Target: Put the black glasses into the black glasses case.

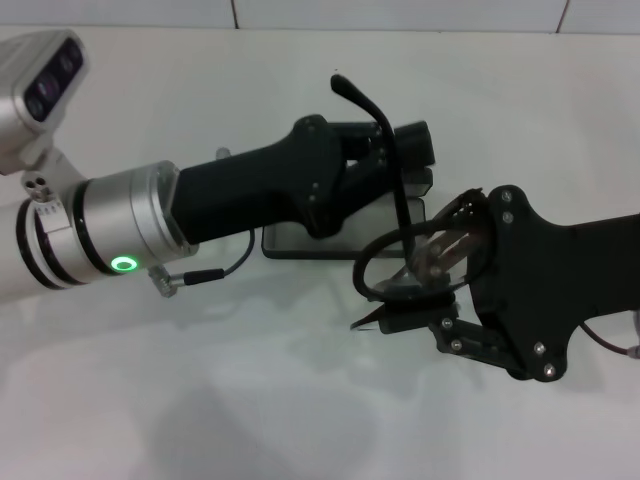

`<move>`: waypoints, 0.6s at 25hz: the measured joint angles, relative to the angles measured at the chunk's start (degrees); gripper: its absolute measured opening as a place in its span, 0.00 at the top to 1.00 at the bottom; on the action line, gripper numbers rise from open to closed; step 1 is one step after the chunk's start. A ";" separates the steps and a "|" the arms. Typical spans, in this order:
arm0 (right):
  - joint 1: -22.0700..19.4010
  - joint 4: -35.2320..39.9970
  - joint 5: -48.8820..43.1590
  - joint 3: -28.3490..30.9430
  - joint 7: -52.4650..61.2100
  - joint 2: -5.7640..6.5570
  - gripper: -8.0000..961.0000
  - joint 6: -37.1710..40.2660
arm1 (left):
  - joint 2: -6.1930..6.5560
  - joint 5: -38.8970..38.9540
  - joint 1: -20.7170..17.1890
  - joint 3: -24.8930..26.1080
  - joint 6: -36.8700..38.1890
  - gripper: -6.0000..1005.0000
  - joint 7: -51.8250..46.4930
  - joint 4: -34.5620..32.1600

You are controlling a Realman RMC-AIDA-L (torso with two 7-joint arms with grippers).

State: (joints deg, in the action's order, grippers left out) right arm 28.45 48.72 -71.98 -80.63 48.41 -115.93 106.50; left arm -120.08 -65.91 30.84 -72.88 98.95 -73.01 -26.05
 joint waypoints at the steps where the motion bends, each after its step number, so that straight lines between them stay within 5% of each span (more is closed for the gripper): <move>1: -0.12 -0.04 -0.06 -0.07 -0.01 0.00 0.89 -0.22 | 0.06 0.56 -0.11 0.01 0.13 0.93 0.06 0.00; 15: -0.72 -1.49 -0.13 -0.36 -0.03 -0.06 0.89 -0.63 | 0.08 1.89 -0.78 -0.23 1.85 0.93 0.77 0.13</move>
State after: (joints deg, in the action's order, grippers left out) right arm 27.73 47.23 -72.11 -80.98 48.37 -116.00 105.87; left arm -120.00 -64.02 30.05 -73.10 100.80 -72.24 -25.91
